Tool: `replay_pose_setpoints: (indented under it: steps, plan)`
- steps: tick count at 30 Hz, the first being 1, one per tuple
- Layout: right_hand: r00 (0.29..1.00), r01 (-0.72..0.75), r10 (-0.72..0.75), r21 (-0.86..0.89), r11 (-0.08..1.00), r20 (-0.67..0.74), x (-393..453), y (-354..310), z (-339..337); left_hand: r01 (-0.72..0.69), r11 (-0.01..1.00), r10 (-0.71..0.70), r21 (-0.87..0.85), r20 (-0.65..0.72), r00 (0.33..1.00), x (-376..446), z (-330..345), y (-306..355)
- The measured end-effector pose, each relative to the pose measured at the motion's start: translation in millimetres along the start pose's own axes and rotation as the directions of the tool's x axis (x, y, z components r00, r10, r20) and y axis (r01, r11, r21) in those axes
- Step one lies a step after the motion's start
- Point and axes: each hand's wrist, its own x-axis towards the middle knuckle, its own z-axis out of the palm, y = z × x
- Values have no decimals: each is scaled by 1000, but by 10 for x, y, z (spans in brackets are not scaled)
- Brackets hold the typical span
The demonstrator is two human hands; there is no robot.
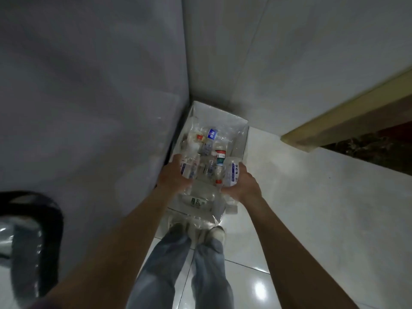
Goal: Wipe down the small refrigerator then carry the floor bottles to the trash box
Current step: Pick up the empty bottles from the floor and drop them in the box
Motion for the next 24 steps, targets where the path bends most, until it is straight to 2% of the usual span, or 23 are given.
replay_pose_setpoints:
  steps: [8, 12, 17, 24]
  plan:
    - [1000, 6, -7, 134, 991, 0, 937, 112, 770, -42, 999, 44, -24, 73, 996, 969, 675, -526]
    - [999, 27, -23, 177, 984, -23, 1542, 351, 1193, -59, 998, 60, -19, 84, 995, 1457, 1208, -822]
    - [1000, 29, -30, 149, 988, 5, 2250, 651, 1747, -31, 997, 38, -69, 105, 994, 2021, 1825, -1171]
    - [999, -10, 18, 291, 957, -26, 2872, 1029, 2204, -59, 992, 69, -111, 86, 994, 2535, 2455, -1530]
